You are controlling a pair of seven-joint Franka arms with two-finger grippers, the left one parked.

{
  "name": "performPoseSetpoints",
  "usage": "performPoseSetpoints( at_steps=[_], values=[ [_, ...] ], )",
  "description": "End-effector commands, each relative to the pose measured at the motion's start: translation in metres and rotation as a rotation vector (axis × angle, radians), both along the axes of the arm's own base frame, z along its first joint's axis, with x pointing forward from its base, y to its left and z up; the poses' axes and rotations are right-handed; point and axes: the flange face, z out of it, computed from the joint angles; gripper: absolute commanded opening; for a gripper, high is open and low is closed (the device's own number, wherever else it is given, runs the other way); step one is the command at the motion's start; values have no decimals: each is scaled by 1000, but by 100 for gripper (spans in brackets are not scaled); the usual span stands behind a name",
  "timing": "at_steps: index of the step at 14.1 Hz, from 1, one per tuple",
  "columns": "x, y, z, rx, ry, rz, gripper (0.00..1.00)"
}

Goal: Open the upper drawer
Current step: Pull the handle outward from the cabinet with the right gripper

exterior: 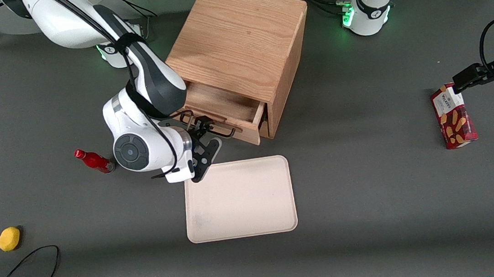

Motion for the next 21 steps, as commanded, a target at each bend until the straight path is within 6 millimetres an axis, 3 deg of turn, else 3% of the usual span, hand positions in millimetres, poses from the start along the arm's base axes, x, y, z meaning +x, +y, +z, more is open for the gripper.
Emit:
performPoseSetpoints(
  at_steps=[1,7,21],
  values=[
    [13,-7,6,25,-16,7,100],
    [36,-23,7,35,-38,-19,100],
    [68,-50,3,52,-80,-77,100]
  ],
)
